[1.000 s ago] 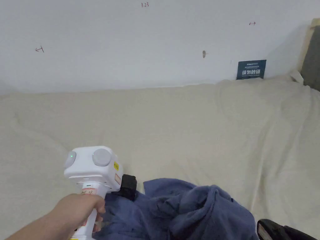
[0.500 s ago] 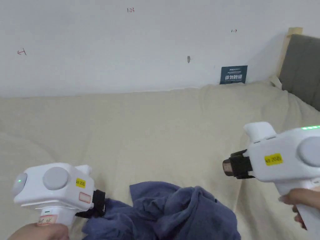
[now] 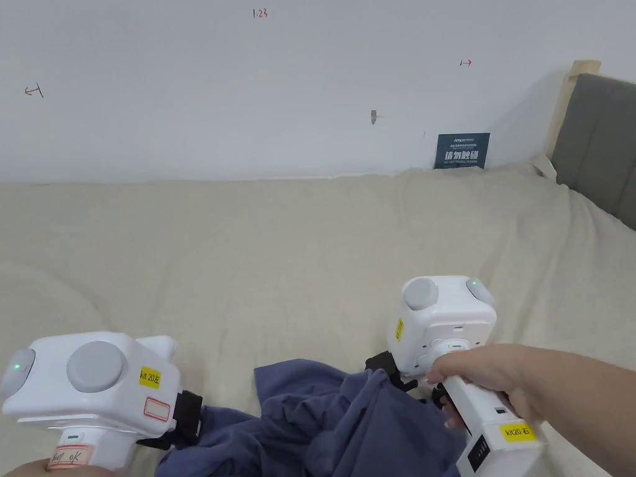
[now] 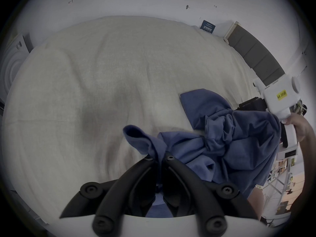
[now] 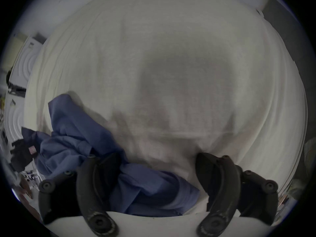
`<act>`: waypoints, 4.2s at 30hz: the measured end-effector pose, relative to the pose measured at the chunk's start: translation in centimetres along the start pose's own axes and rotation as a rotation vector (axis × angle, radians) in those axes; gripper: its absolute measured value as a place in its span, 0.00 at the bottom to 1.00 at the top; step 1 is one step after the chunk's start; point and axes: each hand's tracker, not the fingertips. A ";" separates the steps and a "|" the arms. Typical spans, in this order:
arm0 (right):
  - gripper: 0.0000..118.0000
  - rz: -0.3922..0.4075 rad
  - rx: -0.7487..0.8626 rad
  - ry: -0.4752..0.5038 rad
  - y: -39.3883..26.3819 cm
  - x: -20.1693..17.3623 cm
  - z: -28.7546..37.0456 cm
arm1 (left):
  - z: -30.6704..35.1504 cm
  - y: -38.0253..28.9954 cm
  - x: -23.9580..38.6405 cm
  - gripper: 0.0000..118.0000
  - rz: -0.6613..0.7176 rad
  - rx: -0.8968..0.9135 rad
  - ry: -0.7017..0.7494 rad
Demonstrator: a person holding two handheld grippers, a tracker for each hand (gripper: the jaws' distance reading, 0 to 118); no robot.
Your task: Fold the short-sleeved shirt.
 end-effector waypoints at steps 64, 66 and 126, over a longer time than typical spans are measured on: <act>0.07 -0.047 1.054 0.064 -5.5 2.3 33.8 | 26.1 8.6 -2.4 0.04 0.176 0.696 0.047; 0.07 -0.060 0.985 0.093 -5.8 3.3 28.8 | 21.9 5.4 -3.0 0.04 0.191 0.634 0.031; 0.00 -0.088 0.892 0.317 -33.5 2.5 15.9 | 17.3 -15.9 -8.4 0.00 0.215 0.220 0.115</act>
